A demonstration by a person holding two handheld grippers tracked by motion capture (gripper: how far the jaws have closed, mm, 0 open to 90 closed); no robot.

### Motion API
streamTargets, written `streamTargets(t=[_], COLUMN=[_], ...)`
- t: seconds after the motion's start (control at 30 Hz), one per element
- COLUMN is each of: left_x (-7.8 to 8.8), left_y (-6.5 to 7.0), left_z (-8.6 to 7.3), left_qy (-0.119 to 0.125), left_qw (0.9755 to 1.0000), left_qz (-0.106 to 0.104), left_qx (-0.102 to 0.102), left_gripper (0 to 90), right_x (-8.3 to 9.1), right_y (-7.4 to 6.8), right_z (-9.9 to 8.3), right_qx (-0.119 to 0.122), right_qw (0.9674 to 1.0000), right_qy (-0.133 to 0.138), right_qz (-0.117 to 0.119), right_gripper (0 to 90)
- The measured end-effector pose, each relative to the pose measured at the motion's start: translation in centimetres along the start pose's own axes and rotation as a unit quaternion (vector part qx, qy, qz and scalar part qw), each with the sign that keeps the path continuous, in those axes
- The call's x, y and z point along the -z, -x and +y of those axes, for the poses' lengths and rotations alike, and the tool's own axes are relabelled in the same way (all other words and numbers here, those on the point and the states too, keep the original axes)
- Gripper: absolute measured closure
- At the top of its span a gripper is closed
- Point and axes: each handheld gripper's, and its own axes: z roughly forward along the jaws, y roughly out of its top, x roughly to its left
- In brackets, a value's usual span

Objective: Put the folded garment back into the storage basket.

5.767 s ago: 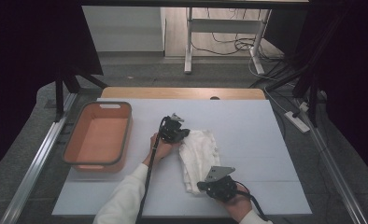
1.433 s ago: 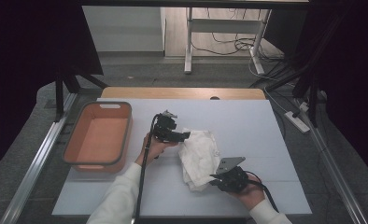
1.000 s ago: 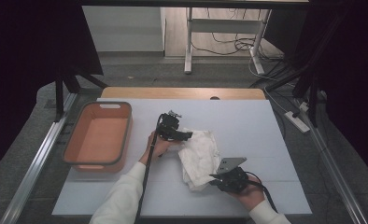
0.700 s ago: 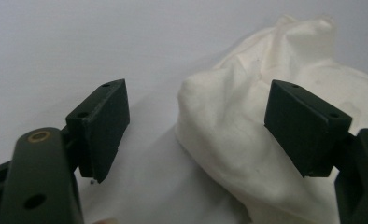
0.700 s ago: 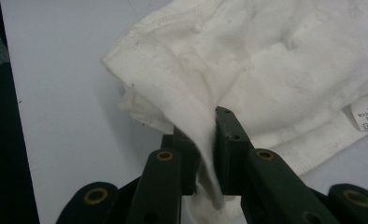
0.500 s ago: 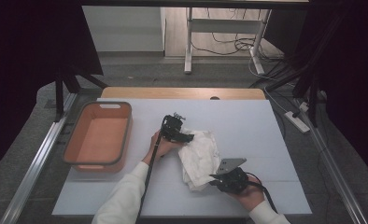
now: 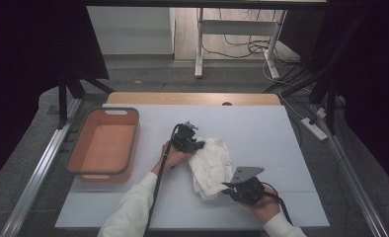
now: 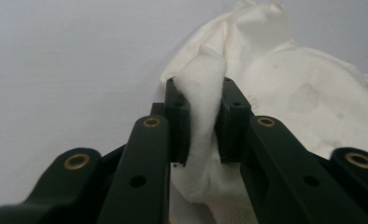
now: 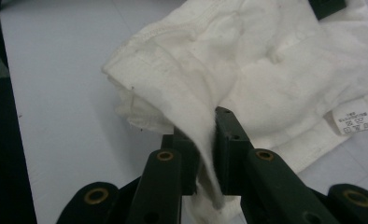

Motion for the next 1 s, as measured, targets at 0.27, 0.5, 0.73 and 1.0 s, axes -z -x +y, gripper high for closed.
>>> streamTargets(t=[0.27, 0.5, 0.73, 1.0], left_x=[1.2, 2.5, 3.5, 4.5], left_y=[0.6, 1.2, 1.4, 1.7], left_z=[0.4, 0.9, 1.2, 1.5], left_qy=[0.045, 0.075, 0.090, 0.106], left_qw=[0.9989, 0.9969, 0.9954, 0.9938], left_qz=[-0.007, -0.015, -0.021, -0.024], left_qx=[-0.011, -0.022, -0.023, -0.027], left_gripper=[77.6, 77.8, 77.8, 77.8], right_x=[1.1, 2.1, 2.2, 2.7], right_y=[0.2, 0.3, 0.1, -0.2], right_z=[0.3, 0.5, 0.7, 1.0], right_qx=[-0.001, -0.010, -0.014, -0.011], right_qw=[0.9996, 0.9980, 0.9974, 0.9958], right_qy=[0.027, 0.058, 0.068, 0.085], right_qz=[-0.013, -0.021, -0.021, -0.031], right_gripper=[80.3, 80.3, 80.3, 80.3])
